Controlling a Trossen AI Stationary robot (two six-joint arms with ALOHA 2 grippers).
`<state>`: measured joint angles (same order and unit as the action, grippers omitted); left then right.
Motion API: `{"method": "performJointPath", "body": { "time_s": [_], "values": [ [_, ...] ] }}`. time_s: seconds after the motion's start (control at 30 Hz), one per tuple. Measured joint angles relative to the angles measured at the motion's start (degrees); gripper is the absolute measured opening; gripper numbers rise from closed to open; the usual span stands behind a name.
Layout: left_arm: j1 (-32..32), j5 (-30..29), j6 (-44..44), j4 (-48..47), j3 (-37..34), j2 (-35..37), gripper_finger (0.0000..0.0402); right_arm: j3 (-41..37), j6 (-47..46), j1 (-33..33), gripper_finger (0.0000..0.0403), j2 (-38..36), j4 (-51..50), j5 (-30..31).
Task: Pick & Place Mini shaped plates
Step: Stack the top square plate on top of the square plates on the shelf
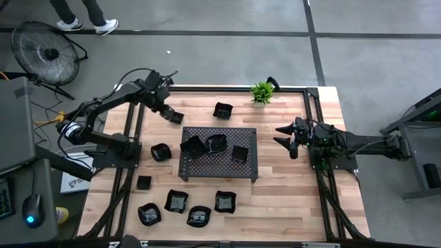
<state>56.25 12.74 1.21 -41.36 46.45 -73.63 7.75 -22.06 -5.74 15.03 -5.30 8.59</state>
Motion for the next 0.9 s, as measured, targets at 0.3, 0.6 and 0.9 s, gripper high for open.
{"method": "performJointPath", "body": {
  "time_s": [0.3, 0.6, 0.9],
  "values": [
    [0.0, -0.4, -5.0, 1.6, -0.2, -3.4, 0.0199, 0.0, 0.0, 0.0, 0.0246, 0.0, 0.0, 0.0],
    [0.0, -0.1, -6.3, 3.3, -0.2, -10.2, 0.0199, 0.0, 0.0, 0.0, 0.0246, 0.0, 0.0, 0.0],
    [0.0, 0.4, -9.2, 5.1, -0.2, -14.2, 0.0199, 0.0, 0.0, 0.0, 0.0246, 0.0, 0.0, 0.0]
  ]
}}
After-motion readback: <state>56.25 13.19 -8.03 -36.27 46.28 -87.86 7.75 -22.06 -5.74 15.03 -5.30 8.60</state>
